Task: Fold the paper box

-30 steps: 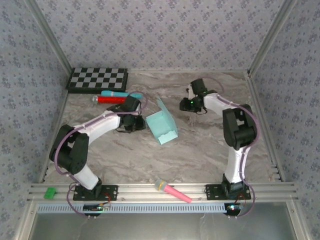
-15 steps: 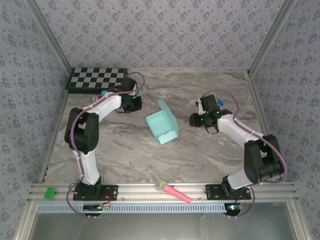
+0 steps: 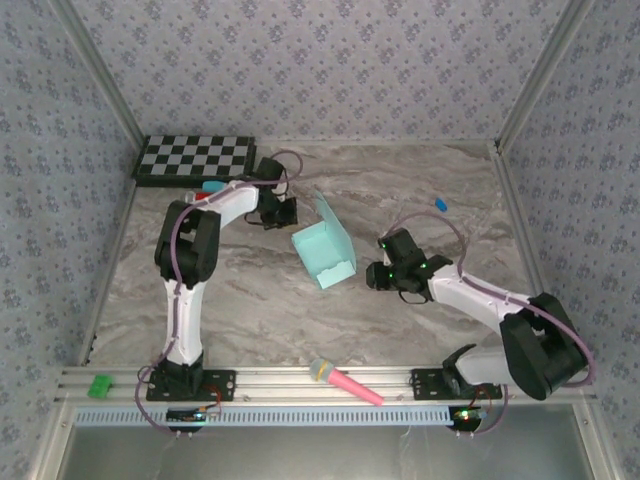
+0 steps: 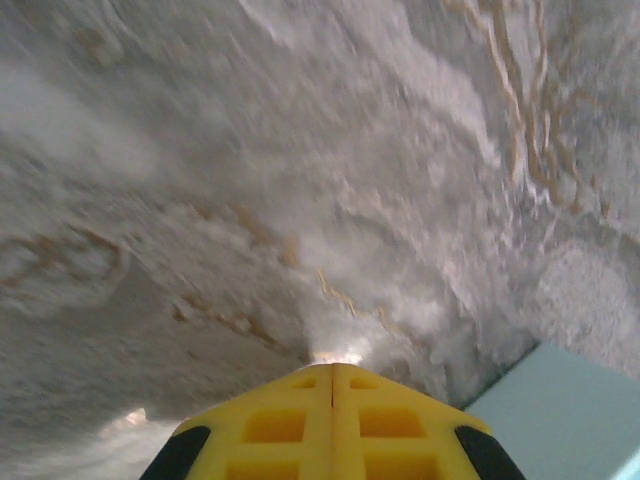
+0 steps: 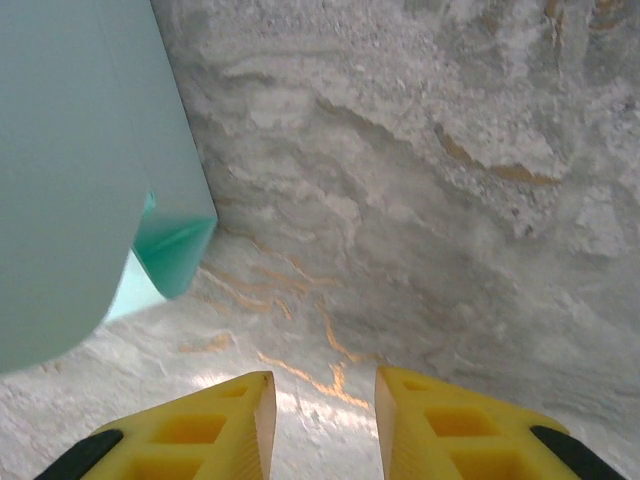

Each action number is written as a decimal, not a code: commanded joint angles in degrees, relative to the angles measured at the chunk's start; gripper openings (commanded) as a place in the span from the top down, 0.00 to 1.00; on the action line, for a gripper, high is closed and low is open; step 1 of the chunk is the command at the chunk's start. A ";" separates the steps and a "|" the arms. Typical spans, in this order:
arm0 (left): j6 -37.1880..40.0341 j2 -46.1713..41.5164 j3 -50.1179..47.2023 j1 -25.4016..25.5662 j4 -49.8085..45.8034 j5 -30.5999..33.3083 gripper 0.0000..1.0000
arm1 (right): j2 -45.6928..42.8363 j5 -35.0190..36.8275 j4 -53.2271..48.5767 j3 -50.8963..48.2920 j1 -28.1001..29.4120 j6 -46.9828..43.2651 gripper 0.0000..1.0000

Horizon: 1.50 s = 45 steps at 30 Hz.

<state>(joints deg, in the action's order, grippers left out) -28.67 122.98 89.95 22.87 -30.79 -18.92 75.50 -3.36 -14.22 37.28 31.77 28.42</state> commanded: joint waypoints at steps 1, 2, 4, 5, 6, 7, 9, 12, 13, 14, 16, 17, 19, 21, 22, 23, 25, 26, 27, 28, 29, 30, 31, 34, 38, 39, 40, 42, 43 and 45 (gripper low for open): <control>1.10 -4.04 -3.87 1.33 0.12 -4.46 1.00 | 2.60 0.36 3.58 0.80 -0.25 2.34 0.67; 0.77 -4.95 -5.35 1.51 0.64 -4.66 1.00 | 3.75 -0.27 3.69 1.27 -0.55 2.08 0.67; -0.09 -6.68 -8.10 1.97 1.54 -4.81 1.00 | 6.07 -0.85 3.76 2.58 -1.38 2.12 0.67; -0.62 -7.67 -9.60 2.16 2.02 -5.02 1.00 | 7.20 -1.11 3.76 3.23 -1.81 2.19 0.67; -0.97 -8.46 -10.84 2.36 2.36 -5.32 1.00 | 8.20 -1.21 3.93 3.63 -2.09 2.18 0.67; -1.32 -9.55 -12.23 2.73 2.78 -5.47 1.00 | 9.10 -1.15 4.02 4.07 -2.40 2.11 0.67; -2.11 -11.80 -15.10 3.45 3.65 -5.26 1.00 | 10.28 -0.78 3.68 4.68 -3.52 2.28 0.67; -3.71 -15.20 -19.16 4.94 5.33 -5.30 0.99 | 11.57 -0.25 3.59 5.68 -5.94 1.71 0.67; -4.21 -16.05 -20.51 5.64 6.08 -5.42 0.99 | 12.01 -0.33 3.74 5.97 -6.82 1.47 0.67; -4.78 -16.88 -21.65 6.34 6.53 -5.43 0.99 | 12.69 -0.78 3.87 6.56 -7.67 0.79 0.67; -5.89 -18.20 -23.65 7.71 7.20 -5.39 0.99 | 14.10 -1.26 3.81 8.01 -9.27 -0.66 0.67; -6.72 -18.95 -24.78 8.40 7.63 -5.08 0.99 | 14.91 -1.46 3.79 8.87 -9.91 -1.40 0.67; -8.45 -20.70 -27.15 9.41 8.97 -4.32 0.98 | 16.52 -1.88 3.68 10.57 -10.86 -2.56 0.67; -10.15 -22.37 -29.33 10.25 10.14 -3.98 0.98 | 18.10 -2.11 3.37 12.39 -11.44 -3.56 0.67; -10.86 -23.26 -30.35 10.50 10.35 -3.50 0.97 | 18.94 -2.07 2.90 13.54 -11.64 -3.94 0.67; -11.38 -24.30 -31.21 10.61 10.31 -2.83 0.97 | 19.54 -1.87 2.51 14.41 -11.81 -4.45 0.67; -11.47 -26.39 -32.40 10.61 9.15 -0.41 0.95 | 20.27 -0.66 1.42 15.92 -12.13 -5.31 0.67; -11.21 -27.44 -32.63 10.55 7.70 1.55 0.94 | 20.42 -0.09 0.84 16.55 -12.26 -5.79 0.67; -10.87 -28.42 -32.77 10.40 6.43 3.14 0.92 | 20.60 0.35 0.17 17.08 -12.38 -6.13 0.67; -10.40 -29.34 -32.82 10.20 5.13 4.61 0.90 | 20.59 0.90 -0.61 17.66 -12.67 -6.55 0.67; -10.04 -30.25 -33.00 9.84 4.14 5.78 0.87 | 20.47 1.05 -0.93 17.81 -12.94 -6.85 0.67; -9.71 -31.15 -33.21 9.53 3.46 6.63 0.85 | 20.28 1.12 -1.33 17.83 -13.24 -7.21 0.67; -9.31 -32.02 -33.47 9.09 2.84 7.45 0.84 | 19.96 1.22 -1.75 17.77 -13.56 -7.33 0.67; -7.67 -35.23 -33.87 7.90 -0.15 11.11 0.79 | 17.72 1.37 -2.95 17.02 -14.75 -7.88 0.67; -4.53 -40.45 -35.39 5.48 -2.95 16.76 0.68 | 13.34 0.43 -3.97 14.84 -16.78 -8.47 0.66; -3.32 -41.91 -35.72 4.71 -3.16 17.62 0.66 | 12.21 -0.09 -4.37 14.33 -17.38 -8.78 0.66; -2.44 -43.05 -35.82 4.19 -3.49 18.65 0.63 | 11.34 -0.24 -4.81 13.91 -17.81 -8.98 0.66; 0.92 -45.97 -35.90 3.45 -3.16 19.80 0.55 | 9.38 -0.42 -5.93 12.87 -18.72 -9.50 0.65; 3.13 -47.29 -35.82 3.49 -2.71 19.80 0.52 | 8.59 -0.59 -6.16 12.36 -19.11 -9.60 0.65; 8.72 -50.56 -36.25 3.57 0.05 17.93 0.45 | 6.74 -0.60 -6.48 11.17 -19.90 -9.93 0.64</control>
<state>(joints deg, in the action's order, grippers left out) -28.36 76.60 53.69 26.24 -32.05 -1.65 84.60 -3.44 -17.65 50.28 12.78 20.03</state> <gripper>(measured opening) 0.528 0.353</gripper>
